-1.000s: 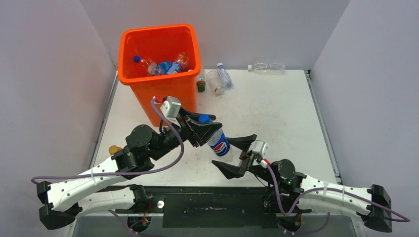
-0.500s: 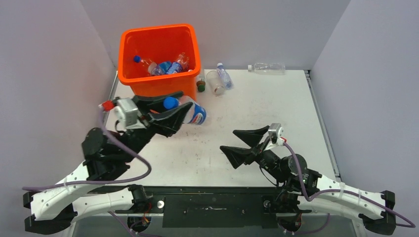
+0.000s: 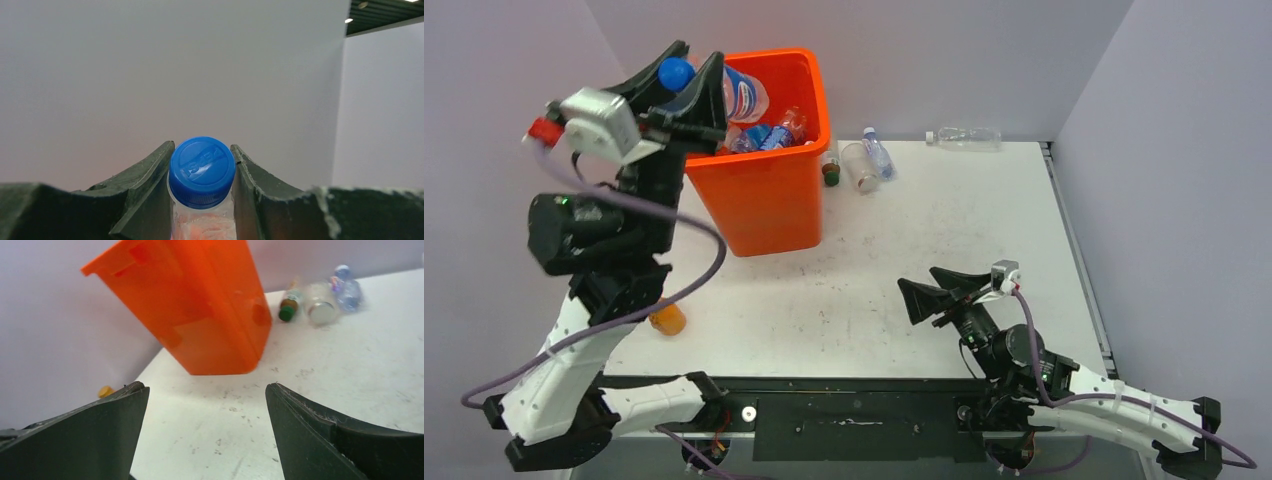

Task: Put the plastic bottles in the bin
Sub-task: Place the plastic bottle in the trash bin.

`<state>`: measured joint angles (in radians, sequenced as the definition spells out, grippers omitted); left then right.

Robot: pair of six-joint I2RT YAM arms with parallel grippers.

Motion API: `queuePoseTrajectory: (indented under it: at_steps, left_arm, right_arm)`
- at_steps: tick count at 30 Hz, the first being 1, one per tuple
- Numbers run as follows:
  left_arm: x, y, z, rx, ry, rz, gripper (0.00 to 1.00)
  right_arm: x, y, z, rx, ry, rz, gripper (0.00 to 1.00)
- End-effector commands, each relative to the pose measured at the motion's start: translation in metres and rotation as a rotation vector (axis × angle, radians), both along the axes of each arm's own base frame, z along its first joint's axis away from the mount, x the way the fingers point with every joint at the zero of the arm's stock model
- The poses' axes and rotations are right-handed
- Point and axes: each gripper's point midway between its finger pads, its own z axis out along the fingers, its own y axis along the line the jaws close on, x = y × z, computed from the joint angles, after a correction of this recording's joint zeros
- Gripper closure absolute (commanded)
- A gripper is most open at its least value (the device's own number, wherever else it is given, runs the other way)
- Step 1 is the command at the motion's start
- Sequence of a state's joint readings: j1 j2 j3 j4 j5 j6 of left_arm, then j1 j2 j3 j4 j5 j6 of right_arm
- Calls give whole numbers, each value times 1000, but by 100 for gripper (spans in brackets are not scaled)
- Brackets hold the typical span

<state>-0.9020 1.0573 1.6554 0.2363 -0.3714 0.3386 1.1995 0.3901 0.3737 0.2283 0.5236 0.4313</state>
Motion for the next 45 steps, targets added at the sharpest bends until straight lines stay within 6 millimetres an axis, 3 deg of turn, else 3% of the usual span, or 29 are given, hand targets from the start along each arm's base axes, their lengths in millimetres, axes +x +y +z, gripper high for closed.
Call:
queuePoseTrajectory:
  at_steps: [1, 7, 8, 12, 18, 21, 25, 26, 27, 28, 31, 35, 39, 41, 45]
  left_arm:
    - [64, -10, -23, -38, 172, -15, 100]
    - [135, 12, -38, -138, 253, -11, 100]
    - [146, 7, -39, -128, 276, -60, 100]
    - [192, -12, -67, -89, 436, -114, 100]
    - [244, -8, -125, -98, 576, -19, 100]
    - [262, -14, -148, -95, 632, -39, 100]
    - [271, -20, -162, -90, 652, -51, 100]
    - [272, -20, -164, -87, 651, -50, 97]
    - [272, -20, -164, -84, 648, -50, 87]
    - [271, -20, -164, -77, 643, -47, 62]
    - [263, -12, -153, -85, 598, -4, 0]
    - [214, -2, -106, -129, 424, 43, 4]
    - [139, -3, -63, -146, 261, 37, 4]
    - [102, -2, -51, -146, 198, 2, 4]
    - [58, -12, -56, -73, 177, -110, 4]
  right_arm:
    - [23, -24, -33, -27, 104, -218, 10]
    - [24, -18, -68, -23, 117, -208, 10]
    - [25, -16, -75, -32, 127, -213, 10]
    - [33, -23, -98, -71, 192, -309, 10]
    - [30, -11, -113, -187, 223, -265, 10]
    - [28, -9, -116, -170, 225, -243, 10]
    - [26, -11, -120, -125, 218, -227, 10]
    - [26, -12, -122, -122, 217, -229, 10]
    - [26, -13, -123, -120, 216, -235, 10]
    - [26, -15, -124, -127, 214, -241, 10]
    - [28, -15, -120, -144, 208, -251, 10]
    - [29, -10, -113, -161, 204, -241, 10]
    - [31, -6, -111, -182, 201, -239, 10]
    - [32, -5, -110, -192, 201, -243, 10]
    - [34, -5, -105, -207, 192, -255, 10]
